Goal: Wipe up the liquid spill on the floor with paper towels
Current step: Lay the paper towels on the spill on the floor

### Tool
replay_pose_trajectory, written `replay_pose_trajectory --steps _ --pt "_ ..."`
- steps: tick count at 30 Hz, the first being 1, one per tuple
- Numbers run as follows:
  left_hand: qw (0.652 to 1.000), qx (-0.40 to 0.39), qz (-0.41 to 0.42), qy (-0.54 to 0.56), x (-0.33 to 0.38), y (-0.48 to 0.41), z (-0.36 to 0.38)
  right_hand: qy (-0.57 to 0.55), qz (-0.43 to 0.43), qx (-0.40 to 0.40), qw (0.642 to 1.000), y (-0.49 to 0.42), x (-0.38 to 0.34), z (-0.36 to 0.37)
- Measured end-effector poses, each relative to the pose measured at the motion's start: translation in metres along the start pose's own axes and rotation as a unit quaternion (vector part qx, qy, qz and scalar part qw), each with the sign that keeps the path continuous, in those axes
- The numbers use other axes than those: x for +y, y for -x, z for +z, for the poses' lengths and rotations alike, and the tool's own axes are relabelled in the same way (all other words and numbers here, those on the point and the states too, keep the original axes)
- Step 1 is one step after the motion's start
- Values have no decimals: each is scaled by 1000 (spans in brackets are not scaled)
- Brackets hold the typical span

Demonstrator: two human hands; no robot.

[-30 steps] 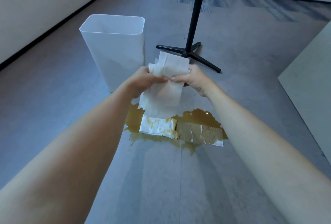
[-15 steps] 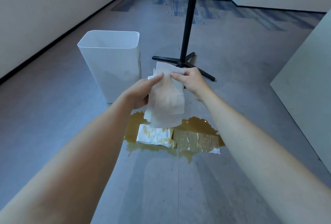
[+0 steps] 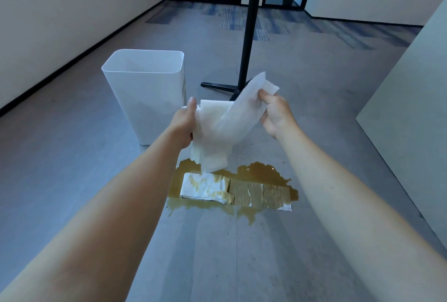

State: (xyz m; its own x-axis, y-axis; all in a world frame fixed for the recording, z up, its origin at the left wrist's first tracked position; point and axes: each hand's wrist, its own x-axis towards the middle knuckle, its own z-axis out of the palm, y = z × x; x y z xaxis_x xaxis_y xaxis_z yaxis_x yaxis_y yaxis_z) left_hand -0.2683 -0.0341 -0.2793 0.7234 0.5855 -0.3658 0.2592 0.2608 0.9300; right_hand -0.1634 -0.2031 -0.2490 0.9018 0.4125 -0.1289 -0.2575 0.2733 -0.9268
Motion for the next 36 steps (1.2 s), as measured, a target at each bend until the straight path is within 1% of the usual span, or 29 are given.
replay_pose_trajectory --steps 2,5,6,8,11,13,14,15,18,20,23,26,28,31,34,36 --pt "1000 22 9 -4 0 -3 -5 3 21 21 1000 -1 -2 -9" --pt "999 35 9 5 1 -6 -9 88 52 81 991 -2 -3 -21" --pt "999 34 8 11 2 -6 -9 121 62 90 987 -2 -2 -24" --pt "999 26 8 24 4 -4 -7 205 85 80 972 -2 1 -28" --pt "999 8 14 28 7 -2 -2 351 96 38 930 7 8 -25" --pt "999 0 23 26 10 -1 3 409 86 21 908 11 11 -19" --pt "999 -2 27 18 11 -1 5 421 75 18 904 12 11 -17" --pt "1000 -3 29 8 11 -1 7 424 62 10 904 13 12 -15" --pt "999 -5 41 -35 8 0 9 367 29 -55 928 17 7 -11" --pt "996 -17 52 -64 5 -2 9 347 35 -92 933 22 2 -10" --pt "993 -39 76 -83 5 -2 11 364 52 -142 919 20 2 -13" --pt "990 -58 86 -93 6 -1 15 383 75 -165 906 21 6 -10" --pt "990 -67 86 -89 8 3 19 360 66 -161 917 19 10 -8" --pt "990 -92 87 -55 11 9 22 294 40 -118 948 16 13 -6" --pt "983 -93 152 -38 8 11 22 250 4 -81 965 10 10 -8" --pt "980 -49 191 -28 8 12 24 249 -19 -73 965 8 7 -9"
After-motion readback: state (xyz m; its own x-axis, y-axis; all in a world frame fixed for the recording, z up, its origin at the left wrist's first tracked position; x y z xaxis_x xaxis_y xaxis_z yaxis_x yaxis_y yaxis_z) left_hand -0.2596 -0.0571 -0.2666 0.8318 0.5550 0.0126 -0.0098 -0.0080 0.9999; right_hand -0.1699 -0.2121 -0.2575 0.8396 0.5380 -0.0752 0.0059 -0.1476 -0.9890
